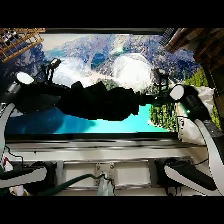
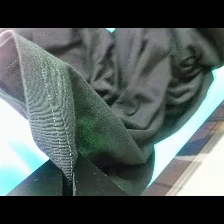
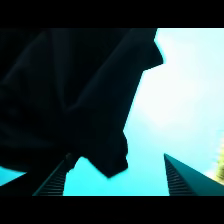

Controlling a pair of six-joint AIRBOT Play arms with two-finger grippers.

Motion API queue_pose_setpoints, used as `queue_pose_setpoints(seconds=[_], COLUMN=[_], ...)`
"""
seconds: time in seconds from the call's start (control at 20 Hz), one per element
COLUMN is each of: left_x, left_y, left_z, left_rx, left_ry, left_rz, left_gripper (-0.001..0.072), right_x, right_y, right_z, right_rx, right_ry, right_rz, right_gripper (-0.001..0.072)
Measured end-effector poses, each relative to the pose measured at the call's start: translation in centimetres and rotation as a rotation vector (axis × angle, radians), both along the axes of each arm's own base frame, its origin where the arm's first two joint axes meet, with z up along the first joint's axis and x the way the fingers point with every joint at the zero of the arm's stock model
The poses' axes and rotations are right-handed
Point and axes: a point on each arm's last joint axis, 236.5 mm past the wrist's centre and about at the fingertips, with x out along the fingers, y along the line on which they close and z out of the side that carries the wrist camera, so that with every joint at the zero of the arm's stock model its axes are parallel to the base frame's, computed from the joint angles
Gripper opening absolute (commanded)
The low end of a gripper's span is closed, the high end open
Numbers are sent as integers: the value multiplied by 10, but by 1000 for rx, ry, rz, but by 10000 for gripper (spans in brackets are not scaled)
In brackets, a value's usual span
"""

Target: Fold the clothes and pants, and hang the long-sleeved shirts on hangers.

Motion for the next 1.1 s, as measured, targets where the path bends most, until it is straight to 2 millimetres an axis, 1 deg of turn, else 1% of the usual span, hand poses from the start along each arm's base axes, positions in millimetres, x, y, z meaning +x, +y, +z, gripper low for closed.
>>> queue_pose_setpoints(seconds=[0.1,0.15,0.25,0.3,0.35,0.4,0.45,0.5,0.55,0.65,0.7,0.75,0.8,0.9,0.95,1.05,1.1], left_x=[0,0,-1,-1,-1,-1,0,1,1,5,5,3,-2,-22,-38,-78,-99], left_y=[-2,-4,-5,-6,-6,-6,-4,0,4,22,33,44,55,72,79,85,86], left_z=[7,10,13,14,15,17,21,29,41,80,109,142,175,247,284,346,370], left_rx=[-16,-25,-35,-40,-44,-48,-52,-57,-68,-87,-102,-118,-126,-141,-146,-163,-168], left_ry=[-8,-8,-5,-2,1,0,-7,-21,-42,-140,-213,-301,-394,-611,-731,-938,-1025], left_rz=[4,11,16,21,27,32,41,57,73,139,181,227,270,357,399,457,477], left_gripper=[8,7,7,6,5,5,5,5,5,5,5,5,5,5,5,5,5], right_x=[6,8,12,16,21,28,36,44,52,63,65,65,62,45,32,2,-13], right_y=[13,18,28,32,35,36,37,37,35,25,17,8,-3,-22,-30,-41,-45], right_z=[-21,-30,-46,-51,-52,-49,-40,-24,-3,57,95,133,176,257,295,362,391], right_rx=[66,92,147,171,191,204,217,225,222,193,168,143,115,61,37,-1,-16], right_ry=[21,36,64,63,54,38,9,-31,-85,-229,-320,-411,-516,-710,-803,-966,-1040], right_rz=[-35,-52,-81,-97,-114,-122,-125,-115,-95,-45,-22,-11,-6,-7,-14,-25,-29], right_gripper=[678,572,133,33,33,33,32,32,32,33,33,33,33,33,33,30,30])
